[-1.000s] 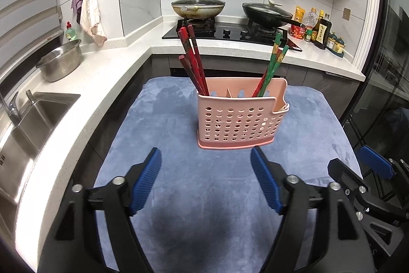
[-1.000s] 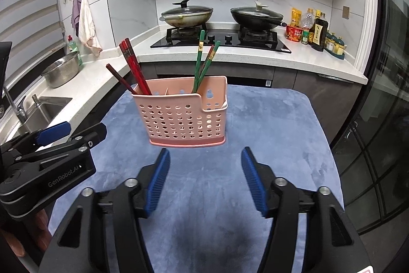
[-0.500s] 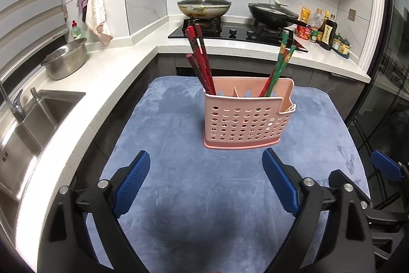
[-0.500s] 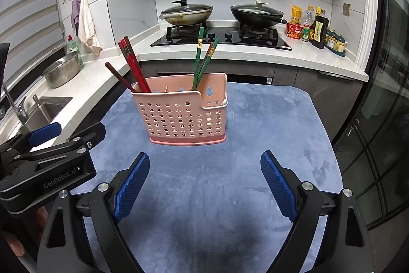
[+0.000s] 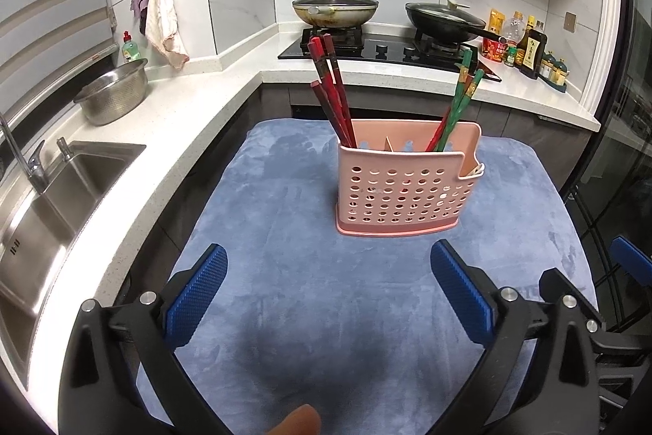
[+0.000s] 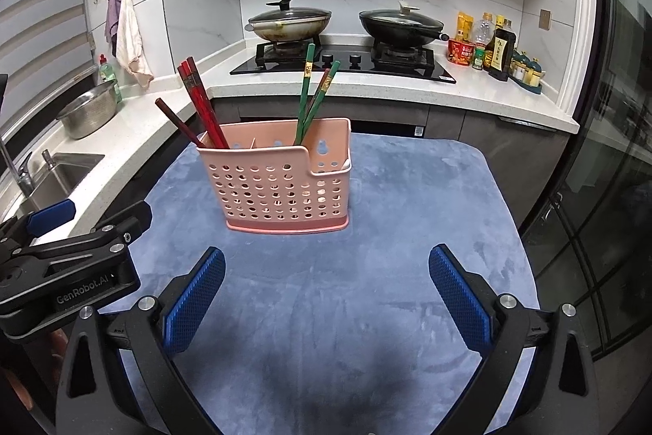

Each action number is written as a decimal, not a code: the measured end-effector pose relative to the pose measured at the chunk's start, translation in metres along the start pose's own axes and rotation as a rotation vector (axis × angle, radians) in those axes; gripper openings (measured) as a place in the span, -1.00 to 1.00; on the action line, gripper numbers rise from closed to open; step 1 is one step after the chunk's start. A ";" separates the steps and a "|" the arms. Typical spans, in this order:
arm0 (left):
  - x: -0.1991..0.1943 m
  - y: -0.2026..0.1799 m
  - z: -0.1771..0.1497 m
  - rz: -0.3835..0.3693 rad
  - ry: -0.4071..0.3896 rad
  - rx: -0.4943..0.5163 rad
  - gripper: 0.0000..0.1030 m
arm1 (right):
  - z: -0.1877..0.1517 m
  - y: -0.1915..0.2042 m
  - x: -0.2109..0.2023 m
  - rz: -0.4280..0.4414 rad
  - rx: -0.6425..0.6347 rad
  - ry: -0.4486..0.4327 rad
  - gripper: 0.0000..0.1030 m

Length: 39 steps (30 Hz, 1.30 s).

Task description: Organize utensils

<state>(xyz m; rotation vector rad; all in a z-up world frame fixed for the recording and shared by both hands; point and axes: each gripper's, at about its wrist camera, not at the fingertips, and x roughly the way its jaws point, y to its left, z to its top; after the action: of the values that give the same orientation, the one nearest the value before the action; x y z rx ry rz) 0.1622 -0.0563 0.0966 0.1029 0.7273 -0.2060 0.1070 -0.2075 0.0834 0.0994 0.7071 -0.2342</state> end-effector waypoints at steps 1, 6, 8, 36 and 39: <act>0.000 0.000 0.000 0.001 0.001 0.002 0.86 | 0.000 0.000 0.000 -0.001 0.000 0.001 0.88; 0.000 -0.001 -0.001 0.007 -0.007 0.009 0.86 | 0.000 0.000 0.001 -0.006 0.005 0.004 0.88; -0.001 -0.002 -0.001 0.016 -0.009 0.012 0.86 | 0.000 0.000 0.002 -0.005 0.007 0.007 0.88; 0.003 0.000 -0.003 0.024 0.004 0.013 0.86 | -0.002 0.000 0.006 -0.008 0.015 0.025 0.88; 0.003 0.000 -0.003 0.024 0.006 0.011 0.86 | -0.002 0.000 0.007 -0.009 0.014 0.025 0.88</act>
<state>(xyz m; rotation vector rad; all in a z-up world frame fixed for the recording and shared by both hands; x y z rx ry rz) 0.1627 -0.0564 0.0921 0.1227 0.7304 -0.1872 0.1108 -0.2082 0.0777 0.1131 0.7310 -0.2472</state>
